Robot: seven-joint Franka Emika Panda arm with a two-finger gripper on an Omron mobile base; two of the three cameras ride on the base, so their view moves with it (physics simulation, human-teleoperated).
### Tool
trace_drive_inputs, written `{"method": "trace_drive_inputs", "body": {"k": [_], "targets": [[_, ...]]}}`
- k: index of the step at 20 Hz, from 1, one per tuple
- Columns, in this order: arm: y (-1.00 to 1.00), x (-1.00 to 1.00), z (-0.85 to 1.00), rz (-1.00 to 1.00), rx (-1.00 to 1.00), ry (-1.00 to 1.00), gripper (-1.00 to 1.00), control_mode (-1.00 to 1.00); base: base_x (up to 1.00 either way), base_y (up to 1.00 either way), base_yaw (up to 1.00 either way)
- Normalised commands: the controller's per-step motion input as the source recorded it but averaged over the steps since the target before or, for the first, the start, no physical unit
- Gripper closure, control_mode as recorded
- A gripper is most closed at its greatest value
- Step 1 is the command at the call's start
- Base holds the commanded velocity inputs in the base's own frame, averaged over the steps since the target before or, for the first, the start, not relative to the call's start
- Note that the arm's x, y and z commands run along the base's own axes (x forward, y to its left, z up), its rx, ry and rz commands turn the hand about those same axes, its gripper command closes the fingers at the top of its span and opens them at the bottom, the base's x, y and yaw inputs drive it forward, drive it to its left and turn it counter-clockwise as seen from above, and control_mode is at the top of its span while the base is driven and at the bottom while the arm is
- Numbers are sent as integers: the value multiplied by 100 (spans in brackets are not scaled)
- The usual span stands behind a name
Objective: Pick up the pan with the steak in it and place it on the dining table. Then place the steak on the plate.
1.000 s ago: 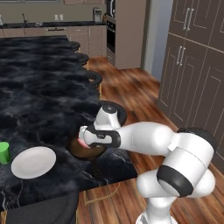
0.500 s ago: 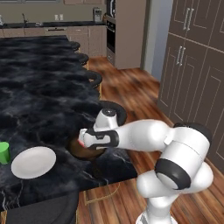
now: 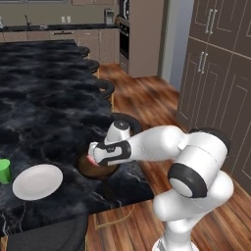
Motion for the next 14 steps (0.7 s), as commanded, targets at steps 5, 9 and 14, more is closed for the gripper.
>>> {"method": "trace_drive_inputs", "body": {"k": [5, 9, 14], "targets": [[1, 0, 0, 0, 0, 0, -100, -100, 0, 0, 0], [0, 0, 0, 0, 0, -3, -100, -100, 0, 0, 0], [0, 1, -3, 0, 0, -2, -100, -100, 0, 0, 0]]}}
